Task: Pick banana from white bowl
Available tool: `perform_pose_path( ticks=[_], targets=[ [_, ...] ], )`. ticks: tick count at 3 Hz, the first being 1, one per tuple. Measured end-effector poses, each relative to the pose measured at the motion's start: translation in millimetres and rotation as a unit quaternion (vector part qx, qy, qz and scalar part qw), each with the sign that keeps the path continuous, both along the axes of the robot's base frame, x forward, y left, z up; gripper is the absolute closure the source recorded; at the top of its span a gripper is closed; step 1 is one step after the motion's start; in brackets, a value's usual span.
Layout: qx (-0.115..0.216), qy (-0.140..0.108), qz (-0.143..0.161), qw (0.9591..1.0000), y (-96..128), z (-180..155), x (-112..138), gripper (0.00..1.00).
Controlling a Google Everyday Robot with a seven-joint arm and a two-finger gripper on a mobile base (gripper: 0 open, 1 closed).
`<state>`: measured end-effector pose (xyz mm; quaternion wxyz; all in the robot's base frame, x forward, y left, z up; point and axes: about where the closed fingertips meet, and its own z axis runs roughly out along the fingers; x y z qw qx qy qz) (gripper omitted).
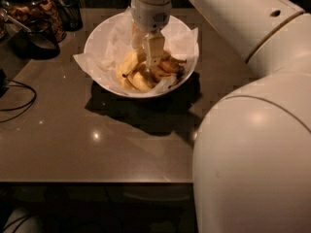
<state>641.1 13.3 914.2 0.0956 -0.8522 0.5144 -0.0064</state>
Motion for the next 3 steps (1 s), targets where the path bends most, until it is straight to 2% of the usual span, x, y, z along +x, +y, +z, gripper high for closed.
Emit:
perform_pose_path(
  ticks=[3],
  targets=[
    [-0.004,0.012,-0.014,0.9998,-10.9,-14.8,-12.1,1.00]
  ],
)
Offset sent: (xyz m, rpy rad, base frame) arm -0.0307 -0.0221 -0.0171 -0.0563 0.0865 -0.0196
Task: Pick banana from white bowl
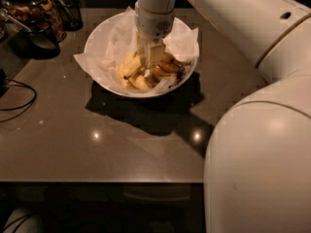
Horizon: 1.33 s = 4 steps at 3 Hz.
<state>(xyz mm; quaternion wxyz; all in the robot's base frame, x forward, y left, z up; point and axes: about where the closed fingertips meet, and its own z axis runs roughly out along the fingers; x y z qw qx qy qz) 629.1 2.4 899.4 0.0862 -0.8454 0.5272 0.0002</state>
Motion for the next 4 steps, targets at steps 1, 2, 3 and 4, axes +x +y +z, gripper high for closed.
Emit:
perform_pose_path(
  ticks=[1,2,3,4],
  targets=[
    [0.001,-0.001,0.000,1.0000,0.8,-0.4,0.9,1.00],
    [0.009,-0.004,-0.017,0.9998,0.2,3.4,3.8,1.00],
    [0.015,-0.006,-0.030,0.9994,-2.7,11.9,3.9,1.00],
    [0.019,-0.044,-0.044,0.9979,-4.0,50.7,17.0,1.00]
  ],
)
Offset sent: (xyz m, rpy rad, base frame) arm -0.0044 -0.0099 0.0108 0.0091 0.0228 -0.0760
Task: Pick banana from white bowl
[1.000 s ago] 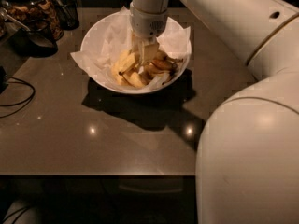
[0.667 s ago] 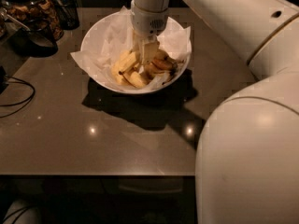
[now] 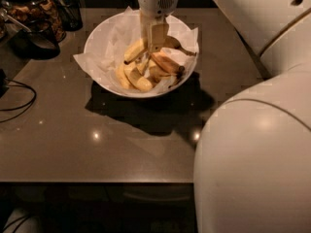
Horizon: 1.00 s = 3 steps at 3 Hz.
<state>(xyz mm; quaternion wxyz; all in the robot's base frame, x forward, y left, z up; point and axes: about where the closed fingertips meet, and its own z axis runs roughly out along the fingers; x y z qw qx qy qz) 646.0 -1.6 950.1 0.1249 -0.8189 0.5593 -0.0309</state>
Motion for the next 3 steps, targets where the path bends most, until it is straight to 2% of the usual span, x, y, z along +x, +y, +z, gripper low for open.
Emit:
perform_pose_path(
  ticks=[1,3],
  targets=[
    [0.007,-0.009,0.000,0.9999,1.7,2.4,2.5,1.00],
    [0.026,0.005,-0.024,0.9994,-21.9,28.6,-56.1,1.00]
  ],
)
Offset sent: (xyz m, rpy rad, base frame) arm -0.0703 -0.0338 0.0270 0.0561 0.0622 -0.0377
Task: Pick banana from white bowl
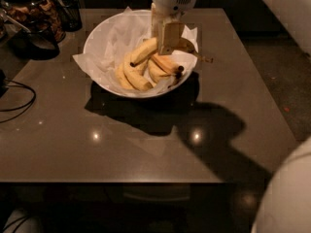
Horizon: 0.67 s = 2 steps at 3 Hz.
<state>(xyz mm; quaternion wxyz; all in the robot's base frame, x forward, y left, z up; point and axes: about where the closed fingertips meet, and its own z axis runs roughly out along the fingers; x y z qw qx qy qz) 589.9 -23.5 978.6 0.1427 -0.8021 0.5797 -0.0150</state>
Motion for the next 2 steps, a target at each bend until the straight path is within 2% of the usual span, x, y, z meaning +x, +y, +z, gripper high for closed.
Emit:
perform_pose_path(
  ticks=[1,2],
  targets=[
    [-0.006,-0.016,-0.018,0.9997,-5.2,22.0,-20.0,1.00],
    [0.003,-0.017,-0.013,0.9998,-5.4,22.9,-27.4,1.00]
  ],
)
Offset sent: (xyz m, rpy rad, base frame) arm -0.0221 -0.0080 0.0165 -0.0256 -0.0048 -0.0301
